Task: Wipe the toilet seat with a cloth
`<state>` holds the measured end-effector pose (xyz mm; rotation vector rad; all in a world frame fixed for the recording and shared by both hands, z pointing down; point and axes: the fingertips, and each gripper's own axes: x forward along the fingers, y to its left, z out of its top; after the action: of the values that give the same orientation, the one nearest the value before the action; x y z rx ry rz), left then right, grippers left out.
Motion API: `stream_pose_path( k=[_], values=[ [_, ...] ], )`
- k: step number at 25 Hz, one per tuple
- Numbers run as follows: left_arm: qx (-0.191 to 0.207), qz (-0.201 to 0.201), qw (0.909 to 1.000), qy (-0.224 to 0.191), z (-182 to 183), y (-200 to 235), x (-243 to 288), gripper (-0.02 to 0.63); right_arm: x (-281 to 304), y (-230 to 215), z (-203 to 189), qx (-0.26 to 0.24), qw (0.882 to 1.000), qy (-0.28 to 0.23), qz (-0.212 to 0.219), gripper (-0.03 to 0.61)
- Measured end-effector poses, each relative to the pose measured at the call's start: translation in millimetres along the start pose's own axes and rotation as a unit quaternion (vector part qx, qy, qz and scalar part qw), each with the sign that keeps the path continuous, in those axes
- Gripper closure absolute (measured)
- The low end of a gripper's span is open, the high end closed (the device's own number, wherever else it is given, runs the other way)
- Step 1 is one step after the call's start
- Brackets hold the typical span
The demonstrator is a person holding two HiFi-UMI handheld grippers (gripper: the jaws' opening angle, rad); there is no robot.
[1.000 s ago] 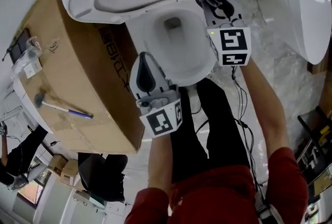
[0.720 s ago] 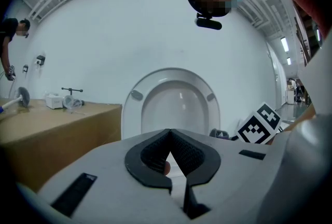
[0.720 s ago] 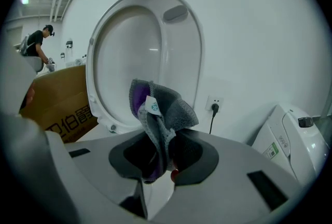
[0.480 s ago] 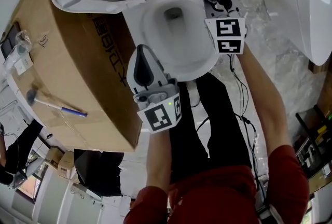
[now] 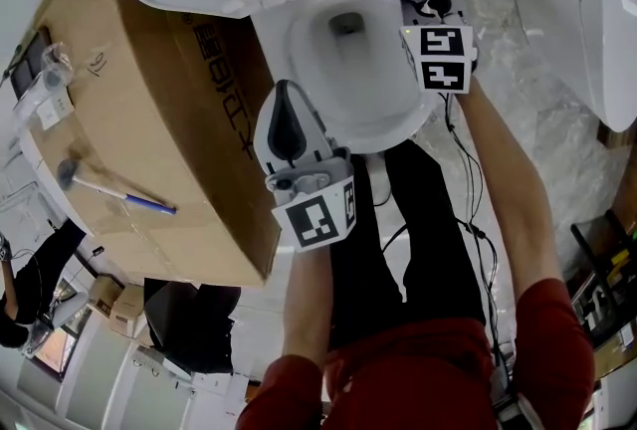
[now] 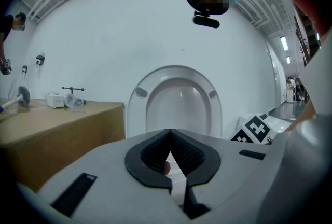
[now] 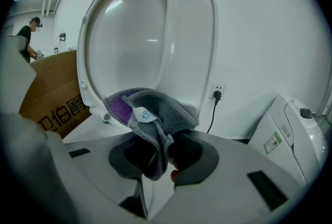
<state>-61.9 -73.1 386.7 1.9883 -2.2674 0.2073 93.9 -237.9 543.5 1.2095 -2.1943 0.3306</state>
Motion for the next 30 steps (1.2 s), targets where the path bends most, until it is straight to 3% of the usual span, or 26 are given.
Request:
stream_pose_path(
  k=[7, 14, 22, 30],
  values=[
    [0.001, -0.003, 1.0000, 0.001, 21.2, 4.8, -18.6, 0.601, -32.3, 3.8, 4.8, 0.027, 1.000, 0.000, -0.012, 0.482],
    [-0.002, -0.018, 0.9998, -0.007, 73.9, 9.1, -51.9, 0.601, -124.0, 18.7, 31.0, 0.058, 0.998, -0.013, -0.012, 0.482],
    [-0.016, -0.037, 0.9990, -0.018, 161.9, 13.6, -90.9, 0.601, -258.5, 39.2, 104.4, 0.030, 0.997, -0.065, 0.012, 0.482],
    [-0.008, -0.031, 0.9976, -0.062, 264.1, 34.9, -131.6, 0.601, -376.4, 36.4, 217.9, 0.032, 0.986, -0.162, 0.004, 0.482]
  ],
)
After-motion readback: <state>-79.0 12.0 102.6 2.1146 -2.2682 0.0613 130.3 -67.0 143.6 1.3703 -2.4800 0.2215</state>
